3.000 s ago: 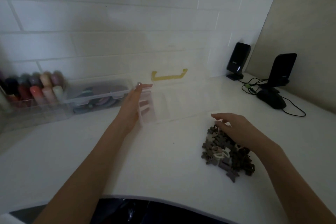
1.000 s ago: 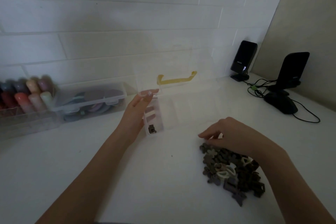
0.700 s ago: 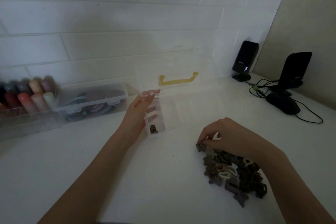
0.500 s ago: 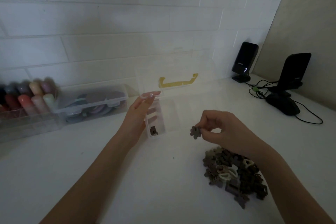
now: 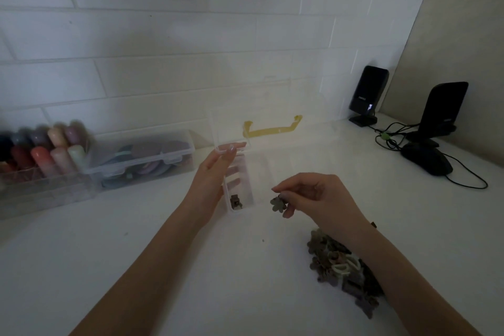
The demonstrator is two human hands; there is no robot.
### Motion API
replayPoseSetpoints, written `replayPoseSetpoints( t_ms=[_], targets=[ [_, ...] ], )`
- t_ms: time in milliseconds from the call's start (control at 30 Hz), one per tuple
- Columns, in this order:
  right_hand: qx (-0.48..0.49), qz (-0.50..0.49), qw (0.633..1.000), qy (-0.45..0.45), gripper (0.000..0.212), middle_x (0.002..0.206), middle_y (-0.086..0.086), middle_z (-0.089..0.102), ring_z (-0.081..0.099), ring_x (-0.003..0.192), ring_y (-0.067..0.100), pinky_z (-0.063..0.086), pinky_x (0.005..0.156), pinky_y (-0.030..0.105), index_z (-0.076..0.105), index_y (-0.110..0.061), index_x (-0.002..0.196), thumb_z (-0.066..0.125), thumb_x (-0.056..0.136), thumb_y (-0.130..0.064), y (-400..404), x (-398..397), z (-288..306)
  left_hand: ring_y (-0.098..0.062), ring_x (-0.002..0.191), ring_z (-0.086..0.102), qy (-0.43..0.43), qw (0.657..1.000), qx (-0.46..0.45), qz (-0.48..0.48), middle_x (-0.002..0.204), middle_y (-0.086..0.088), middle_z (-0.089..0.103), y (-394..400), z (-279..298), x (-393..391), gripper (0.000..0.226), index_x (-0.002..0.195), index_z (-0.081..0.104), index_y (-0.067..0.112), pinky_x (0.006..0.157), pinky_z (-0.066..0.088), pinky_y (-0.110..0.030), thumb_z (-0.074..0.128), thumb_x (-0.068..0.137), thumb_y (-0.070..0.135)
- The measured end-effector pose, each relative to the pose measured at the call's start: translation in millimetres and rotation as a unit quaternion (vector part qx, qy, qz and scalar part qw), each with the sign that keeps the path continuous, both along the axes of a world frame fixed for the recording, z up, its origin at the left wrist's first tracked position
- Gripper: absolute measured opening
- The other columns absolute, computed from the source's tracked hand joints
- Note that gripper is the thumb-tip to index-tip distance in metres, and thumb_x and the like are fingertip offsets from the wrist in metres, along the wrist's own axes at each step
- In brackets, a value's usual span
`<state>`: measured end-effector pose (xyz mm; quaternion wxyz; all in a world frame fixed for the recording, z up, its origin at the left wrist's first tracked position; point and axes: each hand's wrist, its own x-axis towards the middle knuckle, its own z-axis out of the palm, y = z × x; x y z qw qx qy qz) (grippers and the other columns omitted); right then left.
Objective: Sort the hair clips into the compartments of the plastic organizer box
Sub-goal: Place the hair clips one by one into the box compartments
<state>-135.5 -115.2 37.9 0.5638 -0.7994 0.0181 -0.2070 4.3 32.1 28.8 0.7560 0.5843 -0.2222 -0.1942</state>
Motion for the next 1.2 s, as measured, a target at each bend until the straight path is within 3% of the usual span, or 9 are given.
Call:
replayPoseSetpoints(
  t_ms=[167,367,467,533,633,733,833,967,1200],
  targets=[
    [-0.010,-0.007,0.998,-0.063,0.020,0.081,0.009,0.075,0.072,0.073,0.020,0.055,0.075,0.024,0.074,-0.006,0.090,0.062,0.083,0.009,11,0,1,-0.021,0.103,0.063,-0.007,1.000,-0.002,0.000,0.110,0.002,0.066,0,0,-2,0.035,0.101,0.068,0.027,0.086,0.050,-0.035,0.056,0.077,0.048],
    [-0.279,-0.022,0.946,-0.162,0.032,0.113,0.003,0.068,0.060,0.108,0.008,0.044,0.096,0.018,0.070,-0.010,0.108,0.057,0.084,0.005,36,15,-4,-0.024,0.103,0.063,-0.039,0.999,-0.004,0.009,0.113,-0.005,0.066,-1,0,-5,0.032,0.104,0.068,0.025,0.082,0.051,-0.035,0.053,0.083,0.044],
    [-0.443,0.000,0.889,-0.118,0.042,0.134,0.008,0.055,0.040,0.133,0.020,0.034,0.108,0.035,0.064,-0.008,0.117,0.051,0.080,0.006,36,21,-23,-0.025,0.107,0.063,-0.052,0.998,0.000,0.018,0.116,-0.002,0.066,0,-2,-3,0.027,0.104,0.069,0.025,0.087,0.050,-0.036,0.051,0.090,0.039],
    [-0.428,0.009,0.898,-0.096,0.045,0.138,0.007,0.051,0.034,0.136,0.018,0.029,0.111,0.031,0.063,-0.009,0.119,0.047,0.080,0.006,34,17,-24,-0.026,0.108,0.062,-0.050,0.999,0.001,0.013,0.116,-0.002,0.066,0,-2,-2,0.026,0.105,0.069,0.026,0.092,0.049,-0.040,0.052,0.090,0.039],
    [-0.331,-0.015,0.941,-0.074,0.039,0.121,-0.003,0.063,0.050,0.118,0.005,0.035,0.103,0.014,0.067,-0.016,0.112,0.047,0.083,0.002,26,4,-3,-0.027,0.105,0.062,-0.033,0.999,0.004,0.009,0.112,-0.003,0.067,-1,-2,-2,0.025,0.103,0.069,0.027,0.089,0.050,-0.041,0.052,0.090,0.039],
    [-0.312,-0.032,0.949,-0.008,0.029,0.083,-0.012,0.070,0.063,0.078,0.004,0.052,0.074,0.025,0.070,-0.026,0.085,0.056,0.083,-0.001,3,-14,20,-0.025,0.101,0.062,-0.008,1.000,-0.006,0.017,0.105,0.000,0.068,-1,0,-2,0.022,0.095,0.072,0.029,0.092,0.048,-0.043,0.051,0.091,0.036],
    [-0.318,0.006,0.940,0.122,0.025,0.061,-0.002,0.065,0.060,0.057,0.018,0.051,0.056,0.039,0.066,-0.025,0.066,0.054,0.075,-0.004,-18,-27,33,-0.025,0.098,0.061,0.035,0.998,-0.021,0.050,0.096,0.006,0.071,0,3,2,0.026,0.084,0.074,0.030,0.096,0.044,-0.043,0.050,0.092,0.035],
    [-0.361,-0.019,0.914,0.183,0.028,0.076,-0.013,0.071,0.063,0.074,-0.001,0.050,0.069,0.019,0.073,-0.035,0.077,0.057,0.078,-0.011,-35,-31,33,-0.027,0.099,0.059,0.043,0.996,-0.020,0.074,0.103,0.001,0.067,3,3,8,0.020,0.092,0.071,0.026,0.092,0.044,-0.041,0.052,0.091,0.033],
    [-0.342,0.059,0.881,0.320,0.026,0.103,-0.023,0.064,0.055,0.097,-0.010,0.044,0.084,0.012,0.066,-0.044,0.104,0.064,0.085,-0.027,-45,-36,27,-0.023,0.094,0.060,0.054,0.996,-0.028,0.066,0.101,0.003,0.067,4,3,7,0.018,0.092,0.070,0.026,0.087,0.044,-0.036,0.053,0.091,0.030]
  ],
)
